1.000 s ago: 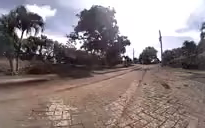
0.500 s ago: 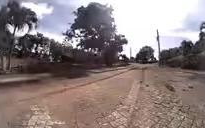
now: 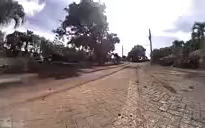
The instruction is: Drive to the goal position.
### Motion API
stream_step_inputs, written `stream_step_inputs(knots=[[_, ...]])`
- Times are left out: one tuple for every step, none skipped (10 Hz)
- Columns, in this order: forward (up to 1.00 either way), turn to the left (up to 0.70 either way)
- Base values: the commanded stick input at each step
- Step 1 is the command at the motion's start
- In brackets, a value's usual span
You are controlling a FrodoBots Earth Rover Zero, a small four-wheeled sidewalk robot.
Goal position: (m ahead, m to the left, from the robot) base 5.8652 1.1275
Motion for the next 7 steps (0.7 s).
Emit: stream_step_inputs(knots=[[0.70,0.00],[0.70,0.04],[0.70,0.13],[0.70,0.23],[0.70,0.27],[0.70,0.27],[0.70,0.27]])
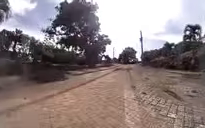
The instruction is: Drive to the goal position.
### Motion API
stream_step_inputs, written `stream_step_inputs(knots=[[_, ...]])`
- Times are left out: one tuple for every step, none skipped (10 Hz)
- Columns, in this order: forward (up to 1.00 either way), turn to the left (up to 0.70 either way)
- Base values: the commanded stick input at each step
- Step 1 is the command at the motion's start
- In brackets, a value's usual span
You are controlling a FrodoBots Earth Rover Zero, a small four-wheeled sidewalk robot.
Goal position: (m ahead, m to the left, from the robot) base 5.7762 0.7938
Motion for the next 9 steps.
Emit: stream_step_inputs(knots=[[0.70,0.27],[0.70,0.27],[0.70,0.27],[0.70,0.12],[0.70,0.00],[0.70,0.00],[0.70,0.00],[0.70,0.00],[0.70,0.00]])
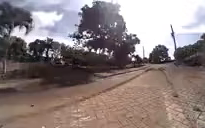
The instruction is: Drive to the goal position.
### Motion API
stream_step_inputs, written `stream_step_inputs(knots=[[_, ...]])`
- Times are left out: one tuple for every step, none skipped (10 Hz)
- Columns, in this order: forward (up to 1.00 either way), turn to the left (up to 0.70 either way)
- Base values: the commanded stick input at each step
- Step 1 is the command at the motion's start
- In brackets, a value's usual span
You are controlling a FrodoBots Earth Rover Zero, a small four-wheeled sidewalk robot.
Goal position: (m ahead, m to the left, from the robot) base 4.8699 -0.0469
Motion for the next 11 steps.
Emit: stream_step_inputs(knots=[[0.70,0.00],[0.70,0.00],[0.70,0.00],[0.70,0.00],[0.70,0.00],[0.70,0.00],[0.70,0.00],[0.70,0.00],[0.70,0.00],[0.70,0.00],[0.70,0.00]])
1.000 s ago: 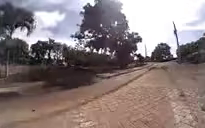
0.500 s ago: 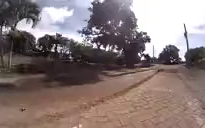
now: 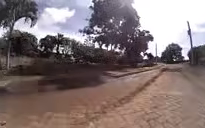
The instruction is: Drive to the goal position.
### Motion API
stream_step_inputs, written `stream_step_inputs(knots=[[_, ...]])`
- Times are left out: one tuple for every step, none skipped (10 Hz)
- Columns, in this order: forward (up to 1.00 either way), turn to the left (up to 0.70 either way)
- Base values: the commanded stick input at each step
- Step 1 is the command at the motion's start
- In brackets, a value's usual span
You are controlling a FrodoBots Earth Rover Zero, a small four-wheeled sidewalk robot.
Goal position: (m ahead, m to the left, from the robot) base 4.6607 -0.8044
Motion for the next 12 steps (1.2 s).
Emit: stream_step_inputs(knots=[[0.70,0.00],[0.70,0.00],[0.70,0.00],[0.70,0.00],[0.70,-0.19],[0.70,-0.27],[0.70,-0.27],[0.70,-0.27],[0.70,-0.27],[0.70,-0.27],[0.70,-0.27],[0.70,-0.27]])
